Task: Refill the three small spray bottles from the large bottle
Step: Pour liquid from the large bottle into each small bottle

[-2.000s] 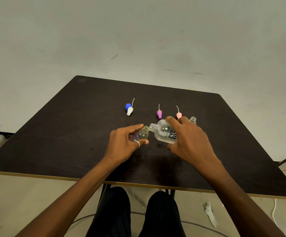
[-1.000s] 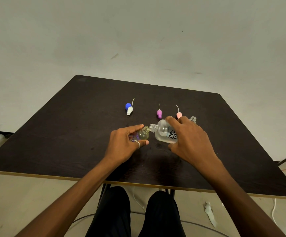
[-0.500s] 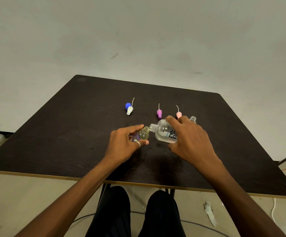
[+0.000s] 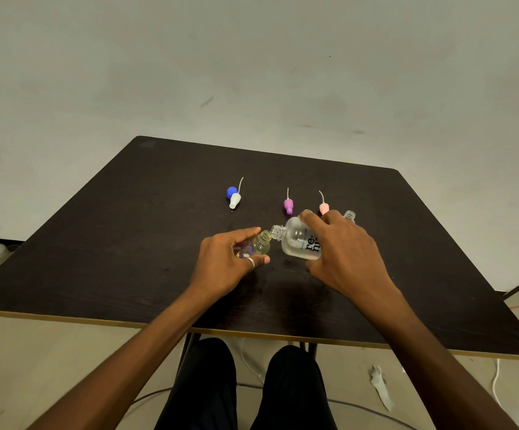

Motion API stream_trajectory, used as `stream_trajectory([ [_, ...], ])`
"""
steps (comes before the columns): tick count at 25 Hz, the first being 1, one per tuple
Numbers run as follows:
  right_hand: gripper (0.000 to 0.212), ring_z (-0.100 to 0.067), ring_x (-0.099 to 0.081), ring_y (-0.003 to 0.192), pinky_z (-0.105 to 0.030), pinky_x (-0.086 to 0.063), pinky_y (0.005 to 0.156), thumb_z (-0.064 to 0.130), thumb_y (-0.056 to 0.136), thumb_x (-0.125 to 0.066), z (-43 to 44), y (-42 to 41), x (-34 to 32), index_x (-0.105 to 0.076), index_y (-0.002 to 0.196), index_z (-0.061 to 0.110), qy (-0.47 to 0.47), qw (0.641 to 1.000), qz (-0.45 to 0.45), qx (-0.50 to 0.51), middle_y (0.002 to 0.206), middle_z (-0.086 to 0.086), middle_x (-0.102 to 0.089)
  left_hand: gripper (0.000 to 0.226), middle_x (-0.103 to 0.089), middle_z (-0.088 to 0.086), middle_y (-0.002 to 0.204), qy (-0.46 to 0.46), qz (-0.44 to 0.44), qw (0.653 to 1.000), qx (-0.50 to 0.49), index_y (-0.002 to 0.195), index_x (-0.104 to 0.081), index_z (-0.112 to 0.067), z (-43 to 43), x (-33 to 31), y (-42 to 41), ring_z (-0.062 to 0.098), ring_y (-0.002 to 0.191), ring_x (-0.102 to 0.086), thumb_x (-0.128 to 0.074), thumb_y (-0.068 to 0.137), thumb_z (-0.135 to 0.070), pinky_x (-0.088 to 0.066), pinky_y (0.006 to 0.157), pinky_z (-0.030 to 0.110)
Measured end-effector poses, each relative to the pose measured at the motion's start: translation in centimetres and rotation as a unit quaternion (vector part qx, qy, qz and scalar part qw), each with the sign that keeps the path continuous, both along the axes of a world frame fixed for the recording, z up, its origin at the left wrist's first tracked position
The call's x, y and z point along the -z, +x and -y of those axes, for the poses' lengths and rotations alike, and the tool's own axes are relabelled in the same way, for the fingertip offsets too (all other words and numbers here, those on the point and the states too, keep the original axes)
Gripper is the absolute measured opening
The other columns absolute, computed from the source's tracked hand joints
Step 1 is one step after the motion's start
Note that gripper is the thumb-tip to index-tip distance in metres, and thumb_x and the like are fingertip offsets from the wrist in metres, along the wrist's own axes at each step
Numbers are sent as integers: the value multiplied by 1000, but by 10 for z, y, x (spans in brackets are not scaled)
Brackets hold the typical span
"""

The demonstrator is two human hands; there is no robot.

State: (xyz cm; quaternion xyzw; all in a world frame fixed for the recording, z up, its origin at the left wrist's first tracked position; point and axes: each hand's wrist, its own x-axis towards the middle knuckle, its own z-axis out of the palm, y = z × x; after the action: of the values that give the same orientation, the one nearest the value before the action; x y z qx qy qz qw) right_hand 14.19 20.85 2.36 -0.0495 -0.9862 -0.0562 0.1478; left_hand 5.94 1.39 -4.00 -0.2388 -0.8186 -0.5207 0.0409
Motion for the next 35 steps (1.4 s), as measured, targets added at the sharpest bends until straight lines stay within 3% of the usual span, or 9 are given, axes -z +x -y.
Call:
stream_trajectory([
  [9, 71, -24, -61, 93, -36, -55, 75, 33, 73, -75, -1, 0, 0, -40, 135, 32, 10, 1000, -3, -5, 111, -3, -57, 65, -70, -3, 122, -4, 1, 1000, 0, 128, -66, -20, 0, 0, 0, -10, 95, -60, -90, 67, -25, -44, 85, 0],
  [23, 73, -25, -61, 95, -37, -56, 77, 33, 73, -75, -1, 0, 0, -39, 137, 32, 8, 1000, -4, -6, 114, -3, -57, 64, -70, -3, 121, -6, 4, 1000, 1, 127, -66, -19, 0, 1, 0, -21, 90, -54, -90, 68, -23, -41, 82, -3],
  [31, 74, -25, -60, 97, -38, -55, 79, 32, 73, -75, 0, 0, 0, -38, 137, 32, 3, 1000, -1, -7, 114, -3, -57, 65, -71, -5, 120, 8, 9, 1000, 3, 127, -67, -21, 1, 3, -1, -5, 102, -64, -91, 67, -24, -47, 90, 6],
  [35, 72, -24, -60, 96, -37, -55, 78, 32, 73, -75, 0, 0, 0, -39, 136, 32, 3, 1000, -3, -8, 112, -3, -57, 65, -71, -6, 120, 12, 12, 1000, 2, 126, -67, -21, 0, 3, -1, -8, 100, -64, -91, 66, -25, -48, 90, 7],
])
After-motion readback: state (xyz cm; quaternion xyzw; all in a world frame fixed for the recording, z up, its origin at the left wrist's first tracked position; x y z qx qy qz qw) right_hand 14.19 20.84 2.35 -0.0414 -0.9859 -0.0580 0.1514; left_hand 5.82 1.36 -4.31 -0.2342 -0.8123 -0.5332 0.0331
